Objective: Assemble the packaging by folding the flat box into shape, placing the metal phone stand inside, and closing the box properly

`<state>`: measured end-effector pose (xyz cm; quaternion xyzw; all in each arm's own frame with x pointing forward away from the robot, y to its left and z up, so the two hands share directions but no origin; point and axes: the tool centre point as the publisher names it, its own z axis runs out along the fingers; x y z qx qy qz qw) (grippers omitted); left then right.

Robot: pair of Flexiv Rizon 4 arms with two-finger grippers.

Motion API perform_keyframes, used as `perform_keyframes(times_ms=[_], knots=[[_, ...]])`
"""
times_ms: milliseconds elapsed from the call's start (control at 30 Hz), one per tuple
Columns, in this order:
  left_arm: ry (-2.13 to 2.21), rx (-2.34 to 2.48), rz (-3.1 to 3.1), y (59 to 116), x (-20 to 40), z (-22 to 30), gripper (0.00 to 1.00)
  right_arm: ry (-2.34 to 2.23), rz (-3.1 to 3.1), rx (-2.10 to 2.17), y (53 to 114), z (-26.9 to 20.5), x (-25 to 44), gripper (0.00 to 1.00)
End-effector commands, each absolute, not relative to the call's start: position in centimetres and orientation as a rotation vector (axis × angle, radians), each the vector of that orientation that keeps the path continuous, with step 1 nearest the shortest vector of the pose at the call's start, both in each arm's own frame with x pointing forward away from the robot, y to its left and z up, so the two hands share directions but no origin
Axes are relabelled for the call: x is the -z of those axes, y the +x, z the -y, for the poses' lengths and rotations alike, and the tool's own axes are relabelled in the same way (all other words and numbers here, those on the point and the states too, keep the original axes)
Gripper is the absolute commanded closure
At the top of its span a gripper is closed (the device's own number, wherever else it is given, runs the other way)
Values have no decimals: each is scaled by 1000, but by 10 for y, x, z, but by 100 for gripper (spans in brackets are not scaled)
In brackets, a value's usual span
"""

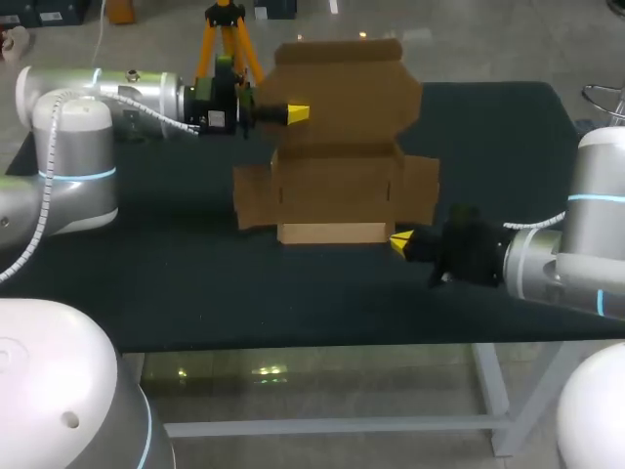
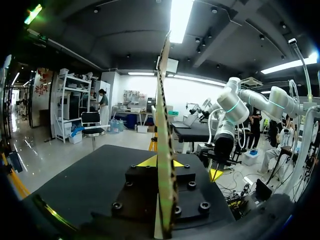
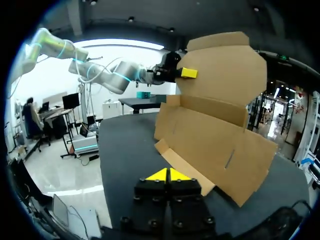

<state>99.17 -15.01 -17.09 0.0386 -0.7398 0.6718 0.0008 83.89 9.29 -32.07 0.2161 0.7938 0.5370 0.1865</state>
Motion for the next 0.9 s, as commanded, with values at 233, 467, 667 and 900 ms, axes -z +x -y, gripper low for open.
perform_keyframes(times_ms=[233,467,667,900], knots=[[117,-2103,2317,993,173,147,100,658,-2189,-1500,845,-107,331,100],[117,-2103,2317,993,173,147,100,680,-2164,-1505,854,-117,335,100],[117,-2103,2317,993,173,147,100,799,-2106,-1510,872,-138,357,100],[117,-2103,2317,993,173,147,100,857,-2104,-1491,878,-153,369,100]])
